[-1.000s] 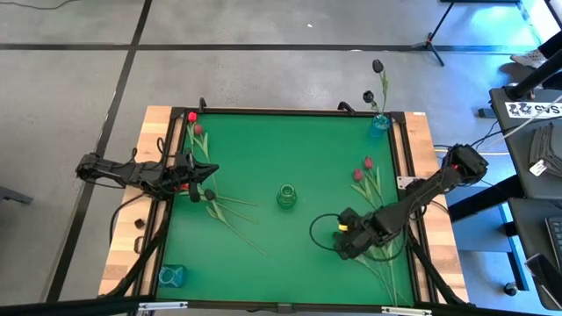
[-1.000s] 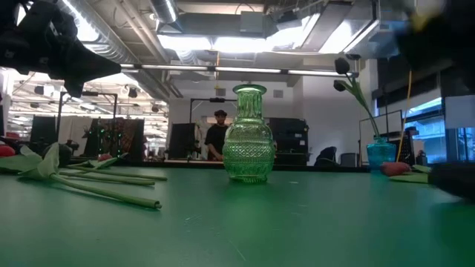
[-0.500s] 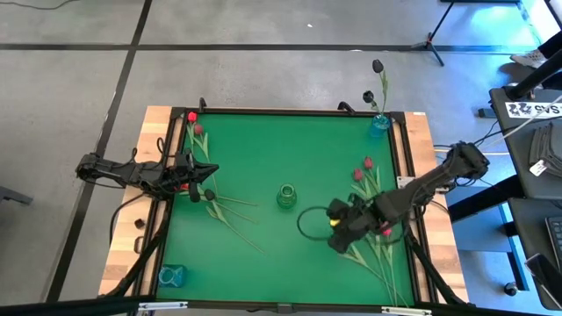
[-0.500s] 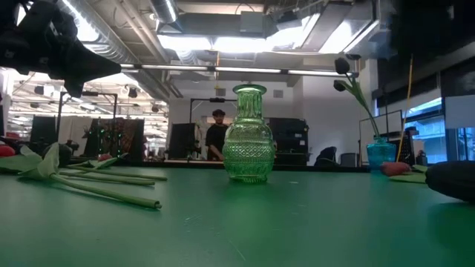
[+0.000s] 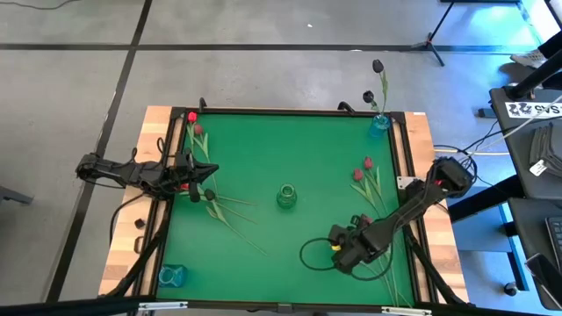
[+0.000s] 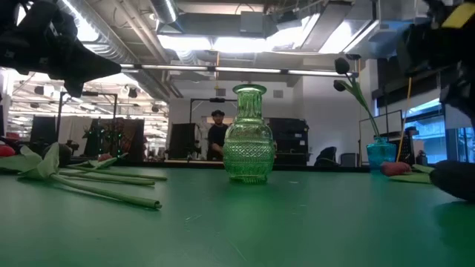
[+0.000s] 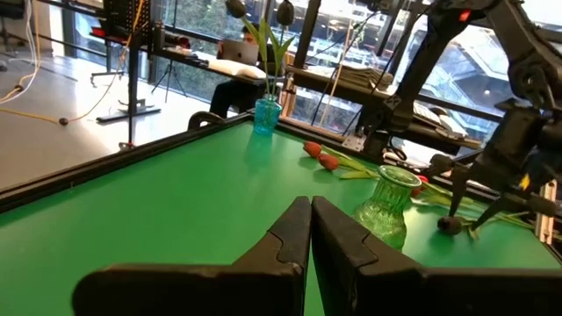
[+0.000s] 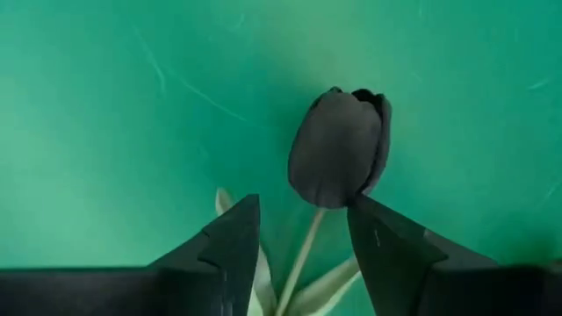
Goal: Sort flowers into vase by color
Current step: Put the right black flower into the top right blue vase
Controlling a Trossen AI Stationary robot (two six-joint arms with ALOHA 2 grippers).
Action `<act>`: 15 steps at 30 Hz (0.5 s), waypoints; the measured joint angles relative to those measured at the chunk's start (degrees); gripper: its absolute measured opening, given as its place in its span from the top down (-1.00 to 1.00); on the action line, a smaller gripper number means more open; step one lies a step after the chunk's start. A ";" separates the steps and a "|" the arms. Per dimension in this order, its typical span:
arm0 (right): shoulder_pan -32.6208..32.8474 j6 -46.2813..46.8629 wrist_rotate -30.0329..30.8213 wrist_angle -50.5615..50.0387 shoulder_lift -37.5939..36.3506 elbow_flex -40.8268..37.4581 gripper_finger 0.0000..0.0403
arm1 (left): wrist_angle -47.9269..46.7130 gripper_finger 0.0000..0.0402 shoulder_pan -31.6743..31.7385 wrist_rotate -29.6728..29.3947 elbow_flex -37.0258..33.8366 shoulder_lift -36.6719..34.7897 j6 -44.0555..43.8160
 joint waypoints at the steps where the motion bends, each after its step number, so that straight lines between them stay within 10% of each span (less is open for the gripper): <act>1: 0.00 0.00 -0.17 0.02 0.57 0.02 0.12 | 0.05 0.95 0.00 0.00 0.01 0.00 0.01; 15: -0.11 0.42 -4.62 -2.43 3.28 0.23 0.41 | 0.03 0.95 0.00 0.00 0.01 0.00 0.01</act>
